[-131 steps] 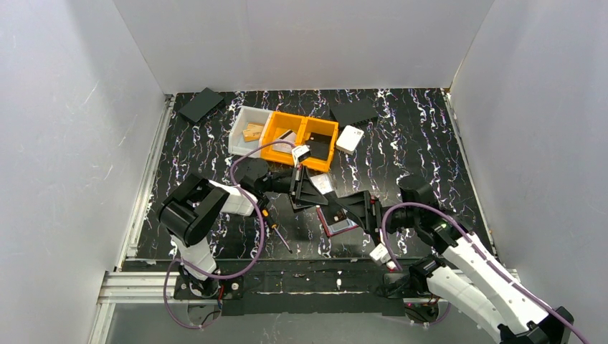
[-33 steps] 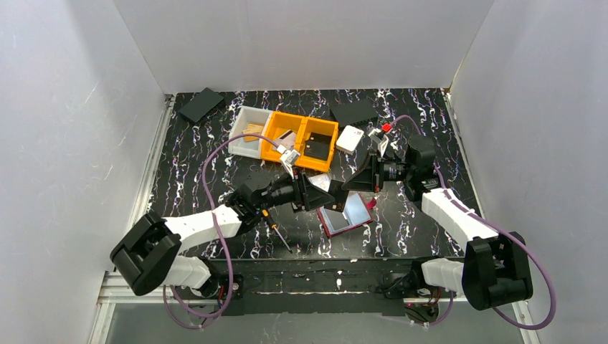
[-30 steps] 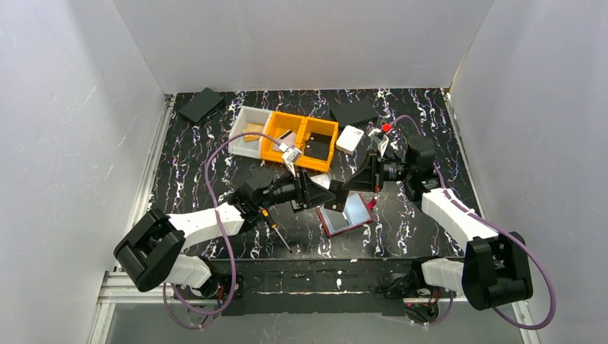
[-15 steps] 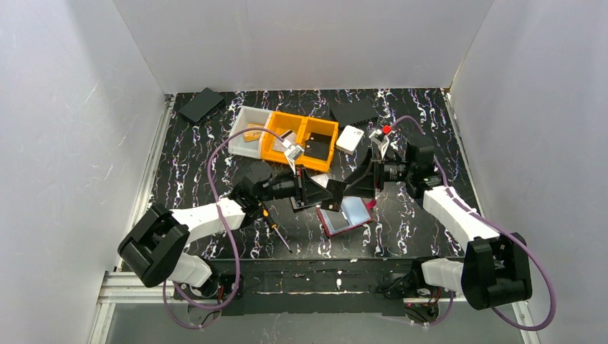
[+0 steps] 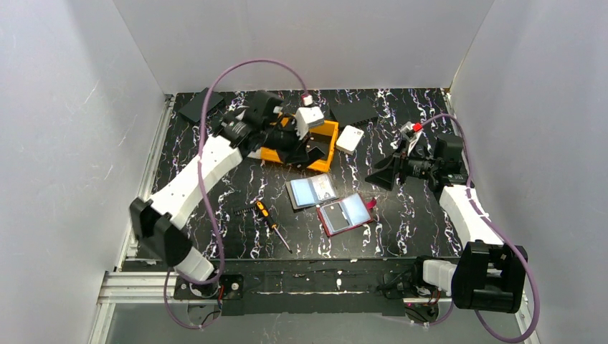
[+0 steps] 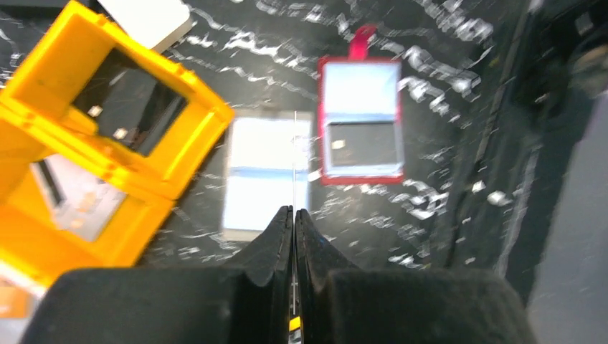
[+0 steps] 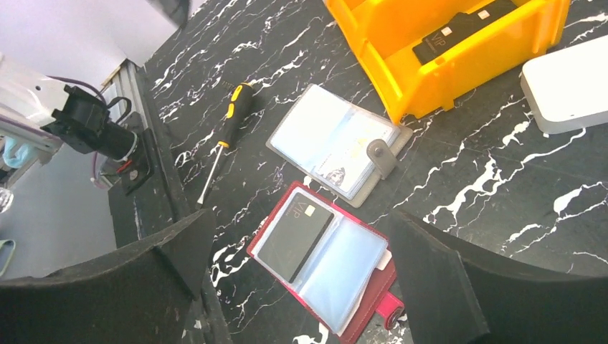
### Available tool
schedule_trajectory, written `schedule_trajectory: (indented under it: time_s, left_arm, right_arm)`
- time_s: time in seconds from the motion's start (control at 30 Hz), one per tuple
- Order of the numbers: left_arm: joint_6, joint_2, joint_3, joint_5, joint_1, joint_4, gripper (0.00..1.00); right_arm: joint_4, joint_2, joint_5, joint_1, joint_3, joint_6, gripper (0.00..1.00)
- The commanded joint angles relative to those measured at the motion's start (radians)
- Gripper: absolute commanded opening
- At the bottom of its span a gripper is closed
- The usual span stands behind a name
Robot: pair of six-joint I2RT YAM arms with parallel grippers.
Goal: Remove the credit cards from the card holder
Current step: Place the credit card in the storage box.
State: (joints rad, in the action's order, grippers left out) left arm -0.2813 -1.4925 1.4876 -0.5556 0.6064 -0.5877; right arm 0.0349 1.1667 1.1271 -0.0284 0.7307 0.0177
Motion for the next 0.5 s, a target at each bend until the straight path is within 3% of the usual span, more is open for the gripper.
schedule_trajectory:
  time_s: [0.0,0.23,0.47]
  left_arm:
    - [-0.385,-0.246,0.303,0.143,0.003,-0.517,0.0]
    - [-0.538,-0.616,0.801,0.245,0.013,-0.715,0.0]
    - [-0.725,-0.691,0.858,0.285,0.051,-0.621,0.0]
  right_arm:
    - [0.048,-0.029,-0.028,-0.014,-0.001,0.093,0.98]
    - [0.071,-0.027,-0.022,-0.048,-0.001,0.114,0.98]
    - [0.069,-0.003,-0.006,-0.053,0.001,0.105,0.98]
